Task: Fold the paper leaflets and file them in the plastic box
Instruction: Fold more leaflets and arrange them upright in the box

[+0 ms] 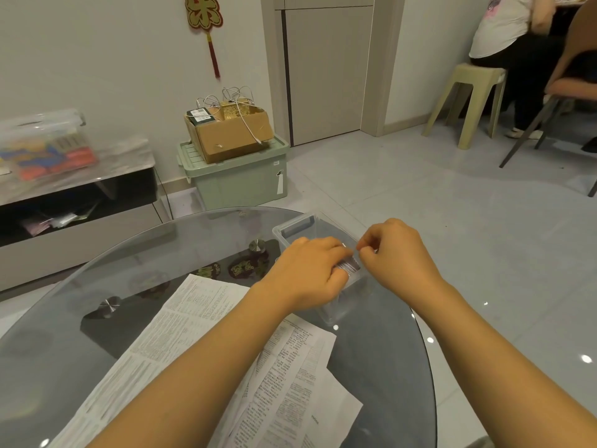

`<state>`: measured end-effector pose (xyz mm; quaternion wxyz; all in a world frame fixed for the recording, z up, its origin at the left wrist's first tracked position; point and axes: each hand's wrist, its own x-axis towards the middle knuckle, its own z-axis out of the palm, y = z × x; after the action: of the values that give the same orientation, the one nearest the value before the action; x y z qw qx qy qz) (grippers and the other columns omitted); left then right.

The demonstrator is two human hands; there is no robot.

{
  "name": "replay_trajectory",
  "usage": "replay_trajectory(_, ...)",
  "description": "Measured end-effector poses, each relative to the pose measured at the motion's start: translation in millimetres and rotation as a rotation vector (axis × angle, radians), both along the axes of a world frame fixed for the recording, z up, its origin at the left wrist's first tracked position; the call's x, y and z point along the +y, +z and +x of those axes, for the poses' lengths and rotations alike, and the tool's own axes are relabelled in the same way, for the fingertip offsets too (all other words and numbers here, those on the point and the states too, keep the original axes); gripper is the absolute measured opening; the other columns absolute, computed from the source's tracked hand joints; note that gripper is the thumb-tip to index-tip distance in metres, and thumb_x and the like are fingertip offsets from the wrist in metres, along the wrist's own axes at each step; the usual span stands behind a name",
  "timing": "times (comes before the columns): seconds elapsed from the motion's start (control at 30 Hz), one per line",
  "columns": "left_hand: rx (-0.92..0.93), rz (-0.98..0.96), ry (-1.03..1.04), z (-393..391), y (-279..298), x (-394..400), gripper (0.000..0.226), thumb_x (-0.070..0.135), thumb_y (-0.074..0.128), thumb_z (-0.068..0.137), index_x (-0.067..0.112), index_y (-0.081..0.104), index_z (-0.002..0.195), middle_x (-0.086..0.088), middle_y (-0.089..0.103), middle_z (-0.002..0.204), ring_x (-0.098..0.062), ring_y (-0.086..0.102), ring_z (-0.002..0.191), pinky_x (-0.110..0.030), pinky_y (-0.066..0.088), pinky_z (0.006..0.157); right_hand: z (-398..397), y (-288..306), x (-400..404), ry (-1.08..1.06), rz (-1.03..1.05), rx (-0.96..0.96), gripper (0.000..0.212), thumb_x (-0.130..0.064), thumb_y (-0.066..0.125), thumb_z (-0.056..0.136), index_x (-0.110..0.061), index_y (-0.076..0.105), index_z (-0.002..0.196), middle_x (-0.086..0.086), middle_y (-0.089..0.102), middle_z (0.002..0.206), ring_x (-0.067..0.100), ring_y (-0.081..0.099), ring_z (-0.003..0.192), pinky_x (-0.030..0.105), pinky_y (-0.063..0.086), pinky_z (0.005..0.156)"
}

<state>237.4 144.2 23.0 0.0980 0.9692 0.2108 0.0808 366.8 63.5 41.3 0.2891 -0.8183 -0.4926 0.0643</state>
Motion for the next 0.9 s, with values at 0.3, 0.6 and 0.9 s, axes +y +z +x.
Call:
replay_trajectory(0.3,0.143,-0.042,0.041,8.0,6.2,2.7,0.067,0.038,0.016,0.076,0.029,0.05,0.134,0.009,0.048,0.14,-0.01,0.044,0.125,-0.034,0.031,0.1,1.8,-0.8,-3.8,-0.006,0.053,0.082,0.021,-0.005,0.047,0.087,-0.007,0.067,0.093,0.009,0.054,0.1,0.018,0.049,0.077,0.023,0.037,0.068)
replay_trajectory(0.6,0.101,-0.03,0.072,6.9,3.7,3.2,0.063,0.039,0.023,0.077,0.021,0.049,0.131,0.002,0.055,0.128,-0.015,0.05,0.114,-0.031,0.033,0.096,5.0,-3.1,-6.3,0.048,0.041,0.078,0.023,-0.004,0.044,0.09,-0.008,0.065,0.098,0.006,0.048,0.104,0.016,0.048,0.081,0.022,0.036,0.071)
replay_trajectory(0.9,-0.145,-0.002,0.201,-36.4,26.5,-47.8,0.057,0.03,0.03,0.079,0.025,0.052,0.131,0.006,0.044,0.141,-0.008,0.033,0.131,-0.022,0.008,0.107,-16.8,5.2,-27.7,0.196,0.131,0.041,0.019,-0.016,0.056,0.086,-0.021,0.066,0.102,-0.006,0.046,0.097,0.016,0.051,0.099,0.027,0.044,0.08)
